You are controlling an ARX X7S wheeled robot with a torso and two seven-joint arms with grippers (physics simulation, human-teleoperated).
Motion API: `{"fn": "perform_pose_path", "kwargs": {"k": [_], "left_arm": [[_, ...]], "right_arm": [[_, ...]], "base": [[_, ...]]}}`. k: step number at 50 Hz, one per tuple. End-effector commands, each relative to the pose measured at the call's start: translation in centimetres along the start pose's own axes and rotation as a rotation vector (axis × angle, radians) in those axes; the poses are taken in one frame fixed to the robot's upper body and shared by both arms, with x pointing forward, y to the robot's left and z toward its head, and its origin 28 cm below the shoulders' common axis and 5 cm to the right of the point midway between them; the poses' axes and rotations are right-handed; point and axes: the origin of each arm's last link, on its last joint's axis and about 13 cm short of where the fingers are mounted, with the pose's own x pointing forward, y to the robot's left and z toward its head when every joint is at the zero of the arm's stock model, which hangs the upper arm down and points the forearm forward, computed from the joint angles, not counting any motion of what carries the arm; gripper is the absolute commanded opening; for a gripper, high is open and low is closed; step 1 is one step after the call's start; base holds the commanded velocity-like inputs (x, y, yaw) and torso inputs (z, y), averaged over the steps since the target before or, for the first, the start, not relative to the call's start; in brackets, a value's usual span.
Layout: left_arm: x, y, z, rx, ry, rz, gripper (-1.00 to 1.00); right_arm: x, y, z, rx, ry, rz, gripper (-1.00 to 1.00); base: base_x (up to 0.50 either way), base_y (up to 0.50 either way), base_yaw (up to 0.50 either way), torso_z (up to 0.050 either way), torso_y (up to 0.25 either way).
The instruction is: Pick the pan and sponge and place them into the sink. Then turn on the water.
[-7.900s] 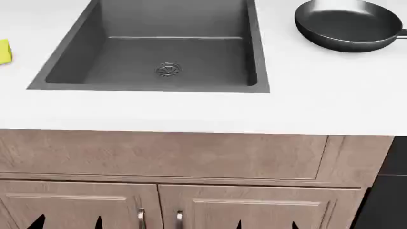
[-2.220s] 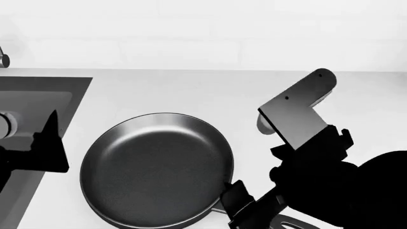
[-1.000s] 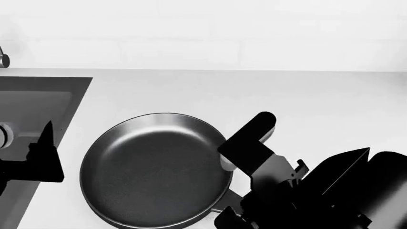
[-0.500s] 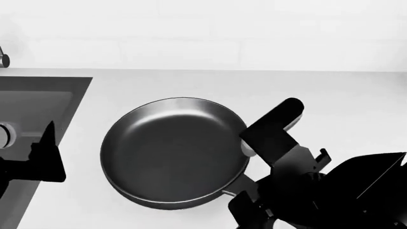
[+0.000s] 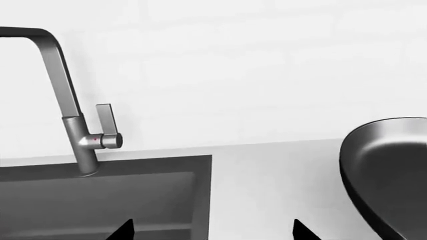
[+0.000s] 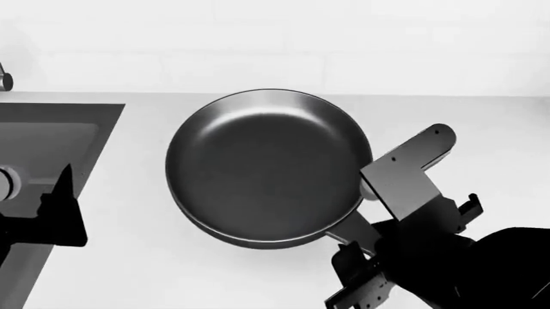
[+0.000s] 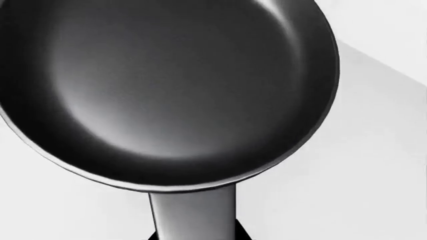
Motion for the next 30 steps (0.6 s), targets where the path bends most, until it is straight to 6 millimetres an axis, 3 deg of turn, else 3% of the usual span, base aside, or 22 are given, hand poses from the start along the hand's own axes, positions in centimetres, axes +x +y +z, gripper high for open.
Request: {"fn": "perform_pose_path", "kwargs": {"k": [1,11,30], "left_arm": [[0.04,0.15,0.07,-0.027,-0.015,-0.010,1.00],[0.06,0.12,0.08,-0.026,-0.015,-0.009,1.00],[-0.07,0.26,-0.20,-0.027,-0.012,-0.003,1.00]], "right_arm": [[-0.83,-0.27,0.76,-0.017,-0.098,-0.025,-1.00],[-0.86,-0.24,0.64,-0.014,-0.095,-0.026,-1.00],[-0.73,0.00,0.56,-0.023,-0.092,-0.020,-1.00]], "base": [[0.00,0.00,0.00,0.000,0.000],[0.00,0.09,0.00,0.000,0.001],[0.00,0.50,0.00,0.001,0.002]]}}
